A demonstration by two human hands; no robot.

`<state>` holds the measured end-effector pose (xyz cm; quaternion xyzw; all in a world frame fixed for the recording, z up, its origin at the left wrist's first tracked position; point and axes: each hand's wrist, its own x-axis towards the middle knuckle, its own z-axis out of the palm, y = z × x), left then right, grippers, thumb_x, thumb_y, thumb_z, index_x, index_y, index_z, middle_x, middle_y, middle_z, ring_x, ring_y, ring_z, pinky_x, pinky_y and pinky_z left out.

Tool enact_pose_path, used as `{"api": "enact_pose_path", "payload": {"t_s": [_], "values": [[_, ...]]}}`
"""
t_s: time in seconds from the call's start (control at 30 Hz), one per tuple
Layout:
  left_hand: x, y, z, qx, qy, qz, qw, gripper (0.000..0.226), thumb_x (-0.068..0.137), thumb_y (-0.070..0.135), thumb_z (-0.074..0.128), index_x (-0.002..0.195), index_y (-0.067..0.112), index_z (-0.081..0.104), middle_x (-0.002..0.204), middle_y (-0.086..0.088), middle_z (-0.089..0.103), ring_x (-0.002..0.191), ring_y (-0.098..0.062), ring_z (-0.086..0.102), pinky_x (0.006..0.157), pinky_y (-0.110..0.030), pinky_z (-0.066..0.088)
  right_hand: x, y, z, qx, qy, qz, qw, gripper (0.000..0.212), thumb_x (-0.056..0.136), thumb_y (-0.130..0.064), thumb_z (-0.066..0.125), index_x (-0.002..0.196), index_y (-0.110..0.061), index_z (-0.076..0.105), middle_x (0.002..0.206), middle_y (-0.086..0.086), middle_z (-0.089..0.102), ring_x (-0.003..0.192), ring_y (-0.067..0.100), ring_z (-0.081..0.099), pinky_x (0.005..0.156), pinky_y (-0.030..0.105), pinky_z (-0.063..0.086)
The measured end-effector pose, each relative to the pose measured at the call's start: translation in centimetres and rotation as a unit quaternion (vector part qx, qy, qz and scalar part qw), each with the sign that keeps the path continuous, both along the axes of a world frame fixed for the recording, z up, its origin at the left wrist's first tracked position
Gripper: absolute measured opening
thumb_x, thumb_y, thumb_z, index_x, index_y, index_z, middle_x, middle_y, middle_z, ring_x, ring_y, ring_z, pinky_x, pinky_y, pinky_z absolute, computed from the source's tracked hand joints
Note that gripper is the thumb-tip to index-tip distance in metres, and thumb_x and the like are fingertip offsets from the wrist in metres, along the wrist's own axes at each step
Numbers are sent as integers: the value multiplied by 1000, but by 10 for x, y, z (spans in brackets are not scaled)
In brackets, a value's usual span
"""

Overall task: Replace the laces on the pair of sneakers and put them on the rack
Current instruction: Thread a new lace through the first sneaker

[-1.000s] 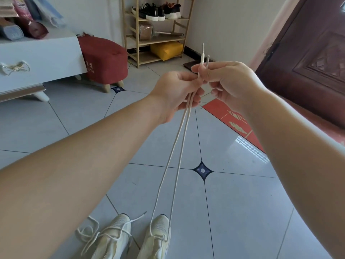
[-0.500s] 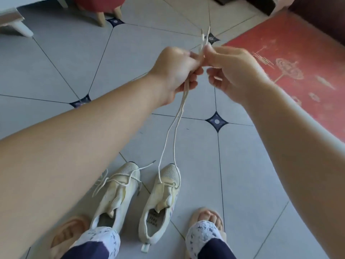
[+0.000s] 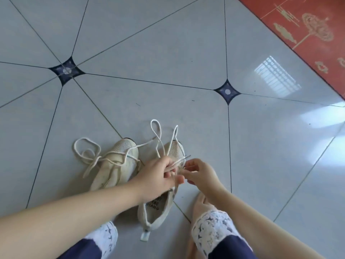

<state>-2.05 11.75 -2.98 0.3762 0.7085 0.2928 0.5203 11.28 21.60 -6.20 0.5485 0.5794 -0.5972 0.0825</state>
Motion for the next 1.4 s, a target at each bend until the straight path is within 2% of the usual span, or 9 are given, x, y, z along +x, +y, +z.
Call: {"api": "enact_pose_path", "payload": {"t_s": [0.17, 0.3, 0.43, 0.63, 0.73, 0.87, 0.97, 1.07, 1.4], "values": [[8, -13, -18, -20, 100, -108, 989, 78, 56, 47, 81, 116, 19, 42, 108, 12, 39, 91, -3, 40, 77, -11, 29, -1, -5, -2, 83, -3, 1, 997, 15, 74, -16, 72, 74, -26, 61, 72, -12, 66, 68, 2, 61, 63, 13, 46], [9, -15, -25, 27, 151, -103, 983, 58, 73, 36, 73, 120, 17, 45, 113, 8, 39, 99, -9, 46, 85, -17, 34, -5, -5, -6, 104, -13, 29, 994, 14, 76, -11, 70, 80, -22, 63, 73, -14, 63, 64, -3, 56, 56, 4, 39], [9, -17, -27, 53, 172, -97, 979, 27, 83, 25, 60, 102, 9, 51, 102, 4, 43, 93, -19, 52, 81, -28, 39, -7, 0, -4, 95, 4, 4, 995, 16, 84, -7, 63, 74, -19, 60, 75, -6, 66, 64, 4, 62, 67, 19, 50], [8, -20, -33, 47, 185, -97, 977, 19, 85, 21, 55, 93, 5, 48, 104, -3, 49, 93, -23, 53, 82, -38, 42, -14, 11, 6, 17, 41, -106, 993, 14, 97, -14, 45, 85, -12, 52, 74, 6, 72, 63, 18, 71, 67, 33, 58], [8, -22, -31, 58, 167, -122, 977, 19, 84, 22, 56, 91, 6, 49, 95, 3, 45, 91, -23, 52, 81, -36, 42, -15, 10, 9, 38, 15, 3, 999, 13, 95, -6, 42, 87, -13, 50, 77, 4, 71, 60, 16, 70, 59, 27, 56], [6, -9, -10, 76, 77, -56, 993, 29, 75, 33, 71, 95, 17, 57, 93, 7, 52, 83, -8, 53, 76, -22, 44, -11, 7, 4, 72, 6, 10, 997, 5, 90, -10, 53, 87, -13, 55, 73, -1, 69, 53, 5, 65, 58, 21, 53], [-2, 18, 14, 105, 18, 69, 992, 6, 84, 21, 64, 84, 19, 58, 70, 9, 56, 61, 2, 50, 58, -13, 40, -8, 9, 3, 48, 21, 7, 999, 3, 88, -11, 57, 86, -13, 57, 72, -3, 67, 58, 2, 65, 66, 24, 51], [-14, 46, 29, 78, -53, 165, 982, 7, 91, 14, 53, 86, 13, 57, 61, 7, 46, 49, -3, 40, 52, -19, 33, -8, 10, 5, 0, 38, -8, 999, 2, 87, -15, 59, 89, -15, 58, 77, -2, 69, 67, 8, 66, 69, 26, 51], [-47, 107, 84, 111, -389, 279, 871, 20, 95, 8, 44, 78, 5, 54, 61, -1, 41, 44, -7, 34, 44, -17, 31, -31, 32, 35, 199, 113, 152, 961, 42, 79, -28, 70, 114, -38, 51, 112, -18, 54, 96, -4, 51, 80, 14, 38]]}}
